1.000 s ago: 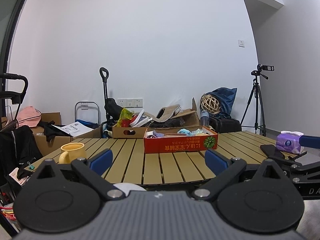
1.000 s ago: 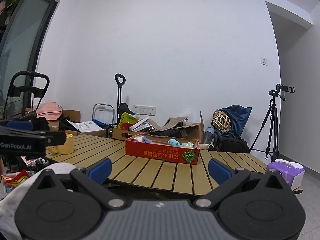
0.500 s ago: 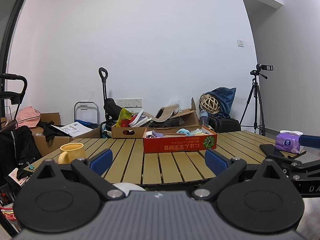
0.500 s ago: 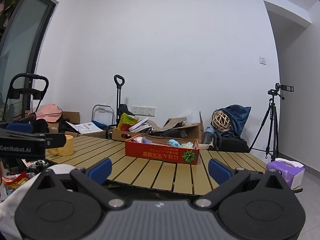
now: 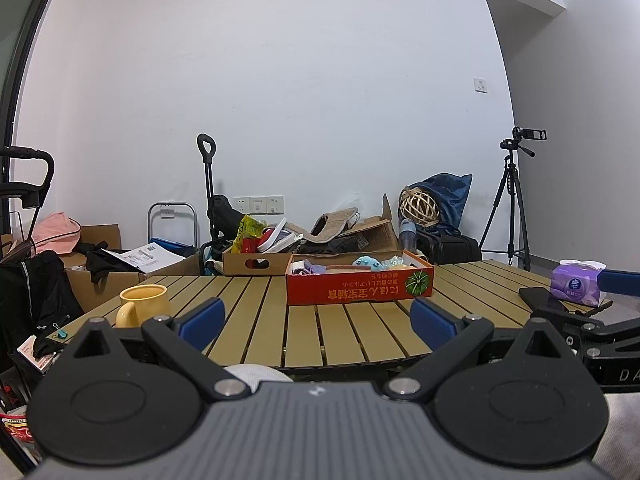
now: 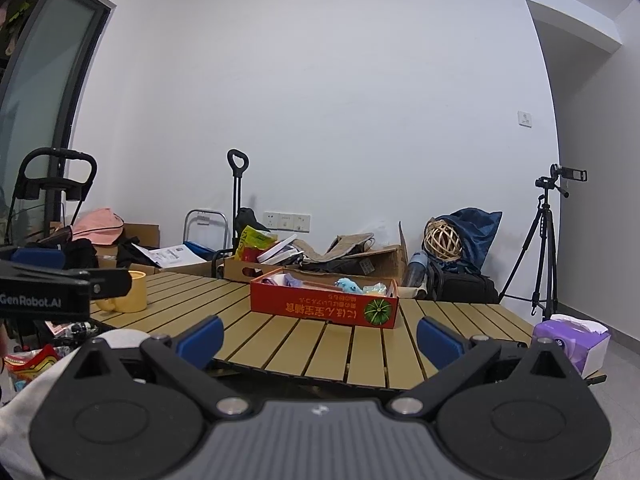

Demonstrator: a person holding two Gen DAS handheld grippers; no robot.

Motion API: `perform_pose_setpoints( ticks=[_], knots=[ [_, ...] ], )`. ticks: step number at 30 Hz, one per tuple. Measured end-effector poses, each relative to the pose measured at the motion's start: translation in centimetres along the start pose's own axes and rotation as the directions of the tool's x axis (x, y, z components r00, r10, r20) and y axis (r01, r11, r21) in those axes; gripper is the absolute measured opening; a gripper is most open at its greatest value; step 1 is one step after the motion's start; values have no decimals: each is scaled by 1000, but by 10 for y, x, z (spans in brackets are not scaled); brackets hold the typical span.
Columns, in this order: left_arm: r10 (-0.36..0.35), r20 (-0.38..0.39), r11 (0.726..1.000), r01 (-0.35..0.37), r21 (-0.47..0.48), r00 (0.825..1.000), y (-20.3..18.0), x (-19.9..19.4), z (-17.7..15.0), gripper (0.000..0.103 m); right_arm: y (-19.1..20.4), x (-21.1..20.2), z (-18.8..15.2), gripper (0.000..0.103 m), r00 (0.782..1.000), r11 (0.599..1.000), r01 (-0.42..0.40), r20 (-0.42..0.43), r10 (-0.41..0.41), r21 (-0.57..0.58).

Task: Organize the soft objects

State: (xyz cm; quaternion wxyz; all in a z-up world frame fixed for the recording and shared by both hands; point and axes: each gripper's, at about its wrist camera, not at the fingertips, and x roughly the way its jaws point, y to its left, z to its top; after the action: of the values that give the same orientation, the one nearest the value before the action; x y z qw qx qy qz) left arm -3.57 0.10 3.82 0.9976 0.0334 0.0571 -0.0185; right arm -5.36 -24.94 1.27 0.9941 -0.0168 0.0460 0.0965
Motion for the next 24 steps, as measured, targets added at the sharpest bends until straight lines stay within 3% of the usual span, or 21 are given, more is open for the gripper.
perform_pose_setpoints(
  ticks=[24],
  knots=[
    [-10, -6, 1000, 10, 4, 1000, 2, 1, -3, 103, -2, 1, 0, 103, 1000, 1000, 5, 6, -5, 0]
  ],
)
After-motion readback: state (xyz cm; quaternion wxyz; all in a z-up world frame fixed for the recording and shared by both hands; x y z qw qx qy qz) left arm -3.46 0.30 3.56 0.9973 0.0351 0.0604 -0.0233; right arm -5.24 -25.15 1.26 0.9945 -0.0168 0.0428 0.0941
